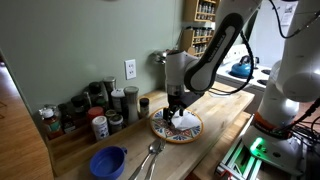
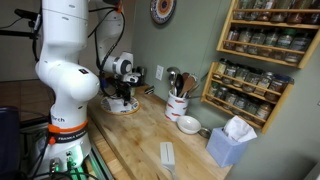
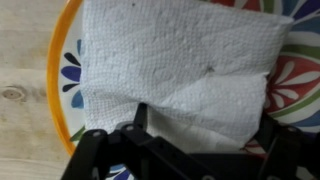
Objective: Put the paper towel on the orange tray
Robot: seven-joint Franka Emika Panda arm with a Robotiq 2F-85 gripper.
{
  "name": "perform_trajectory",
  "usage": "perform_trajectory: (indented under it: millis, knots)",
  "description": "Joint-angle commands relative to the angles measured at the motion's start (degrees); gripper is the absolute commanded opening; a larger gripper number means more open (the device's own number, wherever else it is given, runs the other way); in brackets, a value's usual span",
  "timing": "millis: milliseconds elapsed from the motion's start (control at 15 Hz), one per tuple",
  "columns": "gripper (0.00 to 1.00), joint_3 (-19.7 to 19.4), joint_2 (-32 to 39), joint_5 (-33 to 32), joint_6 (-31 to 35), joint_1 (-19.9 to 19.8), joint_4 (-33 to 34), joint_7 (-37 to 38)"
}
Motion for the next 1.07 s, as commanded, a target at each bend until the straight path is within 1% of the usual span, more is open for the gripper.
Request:
perform_trajectory:
  millis: [0, 133, 200, 400, 467, 533, 600, 667, 733, 867, 933, 1000]
  knots:
    - [1.0, 0.41, -6.92, 4.69, 0.88, 0.14, -5.19, -2.57]
    - [1.0, 0.85, -9.64, 8.67, 1.04, 0.49, -6.4, -4.34]
    - [1.0, 0.91, -8.43, 10.02, 0.13, 0.55, -3.18, -5.07]
    - [1.0, 1.38, -13.8, 16.96, 1.27, 1.78, -5.48, -8.17]
    - [1.0, 1.78, -14.29, 16.47, 0.1, 1.53, -4.85, -7.09]
    - [1.0, 1.86, -14.58, 17.73, 0.03, 1.79, -4.39, -7.69]
    - [1.0, 2.09, -14.98, 18.88, -1.7, 2.02, -3.8, -7.0]
    - [1.0, 2.51, -16.03, 19.14, -5.44, 1.87, -3.59, -5.05]
    - [1.0, 2.87, -17.34, 19.63, -7.8, 2.01, -3.89, -4.3]
    - [1.0, 4.69, -22.84, 19.04, -14.57, 2.52, -5.33, -0.62]
    - [1.0, 6.19, -26.47, 16.48, -17.73, 2.17, -6.29, 2.53]
    - [1.0, 6.86, -29.25, 16.51, -20.46, 2.72, -6.55, 3.46]
